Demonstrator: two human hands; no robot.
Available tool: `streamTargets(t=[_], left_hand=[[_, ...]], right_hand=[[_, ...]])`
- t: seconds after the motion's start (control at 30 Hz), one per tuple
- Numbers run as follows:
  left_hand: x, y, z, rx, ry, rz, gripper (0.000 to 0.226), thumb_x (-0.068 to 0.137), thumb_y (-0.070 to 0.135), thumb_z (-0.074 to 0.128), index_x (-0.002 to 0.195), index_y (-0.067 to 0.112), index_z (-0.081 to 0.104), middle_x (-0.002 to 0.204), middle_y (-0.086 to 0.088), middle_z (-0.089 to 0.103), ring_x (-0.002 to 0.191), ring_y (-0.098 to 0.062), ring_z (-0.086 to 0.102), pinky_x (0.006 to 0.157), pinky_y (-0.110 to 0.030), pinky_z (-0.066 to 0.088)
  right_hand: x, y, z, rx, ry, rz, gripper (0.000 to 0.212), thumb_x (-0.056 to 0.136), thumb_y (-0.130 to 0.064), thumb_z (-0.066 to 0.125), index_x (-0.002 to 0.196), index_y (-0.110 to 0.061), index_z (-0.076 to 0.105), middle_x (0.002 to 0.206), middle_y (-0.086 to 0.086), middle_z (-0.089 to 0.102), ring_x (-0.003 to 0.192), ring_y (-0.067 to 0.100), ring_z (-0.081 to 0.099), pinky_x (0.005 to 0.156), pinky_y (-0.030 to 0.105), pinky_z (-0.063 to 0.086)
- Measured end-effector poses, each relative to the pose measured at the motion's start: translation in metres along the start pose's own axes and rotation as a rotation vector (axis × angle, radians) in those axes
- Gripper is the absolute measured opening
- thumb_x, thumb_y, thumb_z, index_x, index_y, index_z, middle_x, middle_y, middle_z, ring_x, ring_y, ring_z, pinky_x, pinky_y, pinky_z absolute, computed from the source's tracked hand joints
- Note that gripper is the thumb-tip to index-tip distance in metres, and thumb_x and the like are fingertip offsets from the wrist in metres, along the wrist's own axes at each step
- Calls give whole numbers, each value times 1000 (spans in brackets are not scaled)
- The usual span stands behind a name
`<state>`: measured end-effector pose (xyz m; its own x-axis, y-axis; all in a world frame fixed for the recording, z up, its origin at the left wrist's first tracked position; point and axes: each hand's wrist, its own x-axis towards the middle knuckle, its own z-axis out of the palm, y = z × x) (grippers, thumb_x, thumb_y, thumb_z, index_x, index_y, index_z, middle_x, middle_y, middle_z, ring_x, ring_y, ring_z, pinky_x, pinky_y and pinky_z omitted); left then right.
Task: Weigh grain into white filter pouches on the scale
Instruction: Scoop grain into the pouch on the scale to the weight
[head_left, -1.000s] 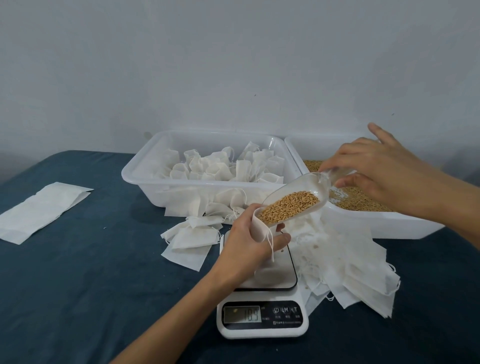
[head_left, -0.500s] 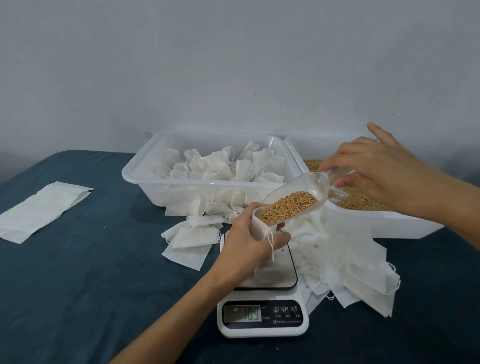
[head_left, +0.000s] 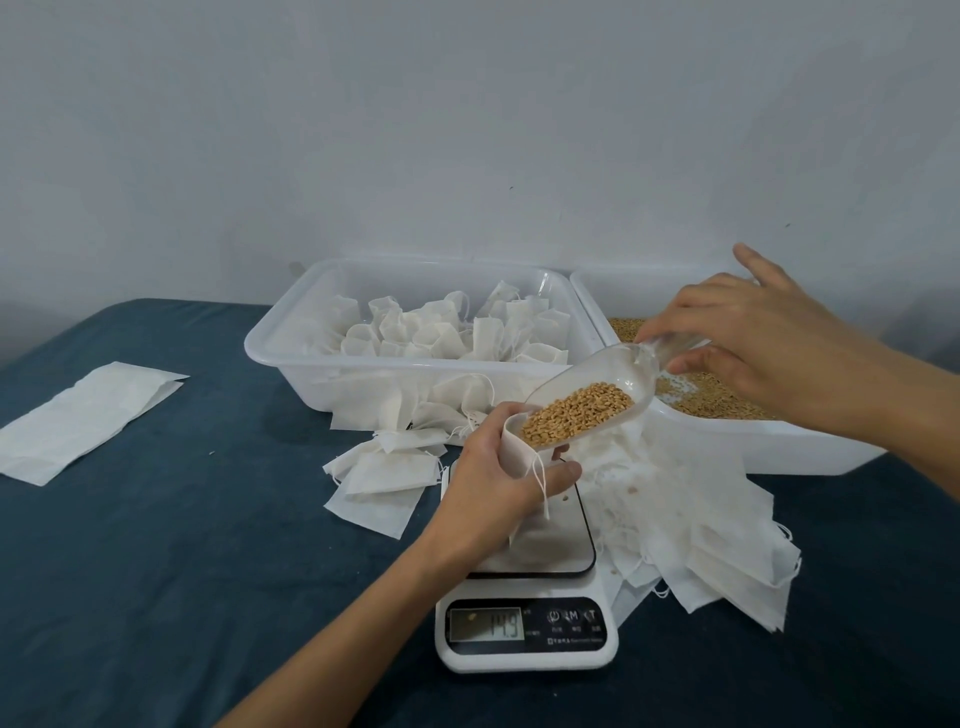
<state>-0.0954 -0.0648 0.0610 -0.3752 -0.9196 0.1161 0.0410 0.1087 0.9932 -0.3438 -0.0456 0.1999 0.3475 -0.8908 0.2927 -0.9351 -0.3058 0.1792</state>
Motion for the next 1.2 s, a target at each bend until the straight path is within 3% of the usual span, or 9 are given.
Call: streamTargets(t=[0.13,0.3,0.67,0.77,0.97,1.2], left_hand=[[1,-1,0,6,1,-1,49,81,21,88,122,29,61,108,3,78,100,-14,75,82,-18,53],[1,0,-1,14,10,8,50,75,25,89,118,31,63,105,8,78,87,-6,73,74,-13,50],[1,2,0,43,37,-3,50,66,39,89,108,51,64,116,7,75,93,-3,72,82,-18,52],[0,2,0,28,28,-8,53,68,36,90,113,46,63,122,7,74,99,-7,74,86,-19,53],[0,1,0,25,31,-17,52,79,21,92,116,42,62,121,3,73,88,-5,74,75,-16,53],[1,1,0,15,27,-16,50,81,16,90,118,36,62,103,5,76,75,0,72,68,-12,51]], right_hand=[[0,0,1,9,0,-1,30,94,-26,65,124,-32,66,109,-12,64,119,17,56,125,44,-3],[0,1,3,12,3,-2,30,94,-26,66,124,-32,66,108,-13,64,118,17,57,125,45,-1],[1,2,5,-3,-4,-6,30,95,-29,63,124,-33,65,107,-13,63,116,17,57,125,46,-1],[1,2,6,-6,0,-7,31,94,-29,64,125,-34,65,107,-14,63,117,17,57,125,46,-1],[2,2,5,-12,5,-5,32,94,-28,66,125,-34,65,108,-14,63,119,16,56,125,45,-3],[1,0,2,-16,-2,12,32,95,-26,66,126,-33,64,111,-12,63,121,17,55,125,45,-3]])
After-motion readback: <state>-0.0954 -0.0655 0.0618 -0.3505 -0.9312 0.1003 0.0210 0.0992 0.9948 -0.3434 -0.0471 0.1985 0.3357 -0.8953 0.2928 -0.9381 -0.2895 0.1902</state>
